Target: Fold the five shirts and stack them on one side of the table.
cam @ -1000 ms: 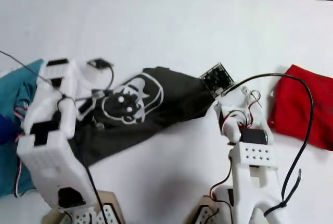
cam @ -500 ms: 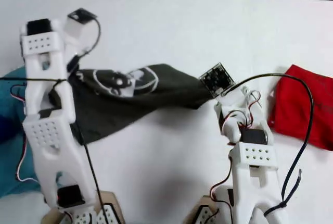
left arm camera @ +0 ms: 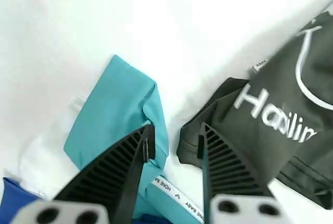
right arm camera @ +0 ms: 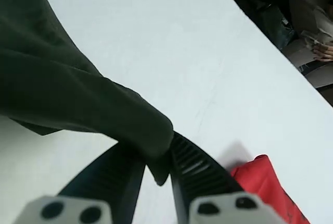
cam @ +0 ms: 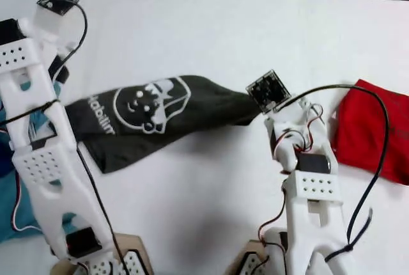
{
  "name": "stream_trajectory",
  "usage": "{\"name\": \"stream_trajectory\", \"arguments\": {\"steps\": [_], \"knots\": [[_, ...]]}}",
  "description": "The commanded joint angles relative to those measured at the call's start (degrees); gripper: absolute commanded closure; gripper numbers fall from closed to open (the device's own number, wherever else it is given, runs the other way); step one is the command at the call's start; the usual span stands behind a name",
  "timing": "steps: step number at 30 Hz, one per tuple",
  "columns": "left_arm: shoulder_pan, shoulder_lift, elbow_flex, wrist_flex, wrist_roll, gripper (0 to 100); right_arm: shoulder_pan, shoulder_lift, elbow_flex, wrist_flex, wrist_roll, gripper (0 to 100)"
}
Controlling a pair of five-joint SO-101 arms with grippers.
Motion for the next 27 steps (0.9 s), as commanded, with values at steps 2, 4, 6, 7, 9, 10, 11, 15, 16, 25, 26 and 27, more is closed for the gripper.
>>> {"name": "stream_trajectory", "arguments": {"steps": [2,4,6,7,9,10,11,15,16,25,26,27], "knots": [[1.7,-7.4,14.3,1.1,0.1,84,0.5,4.4,-4.0,-1.5,-0.4,97.8],[4.1,-12.7,26.7,1.1,-1.6,84,0.7,7.4,-5.6,-1.5,-0.4,97.8],[7.0,-19.0,38.7,1.0,-2.9,84,1.5,10.6,-8.0,-1.5,-0.4,97.8],[8.6,-22.5,44.3,1.0,-3.8,84,1.5,12.3,-9.5,-1.5,-0.4,97.8],[11.7,-29.5,53.9,0.9,-6.0,84,2.0,15.9,-12.0,-1.4,-0.4,97.8],[13.1,-32.8,58.3,0.9,-7.2,84,2.0,17.6,-13.3,-1.3,-0.4,97.8],[14.4,-35.9,62.3,0.9,-8.8,84,2.0,19.2,-14.4,-1.2,-0.4,97.8],[17.8,-45.4,76.2,-0.5,-14.3,84,2.0,23.6,-16.7,-1.1,-0.5,97.8],[17.8,-46.6,78.6,-1.8,-14.9,84,2.0,24.0,-16.8,-1.0,-0.5,97.8],[19.6,-46.6,92.8,-17.2,-16.0,84,2.0,24.0,-16.7,-1.0,-2.9,97.8],[19.9,-45.7,93.3,-18.7,-15.8,84,2.0,24.0,-16.7,-1.0,-2.9,97.8],[19.8,-44.6,93.5,-19.9,-15.7,84,2.0,24.0,-16.7,-1.0,-2.9,97.8]]}}
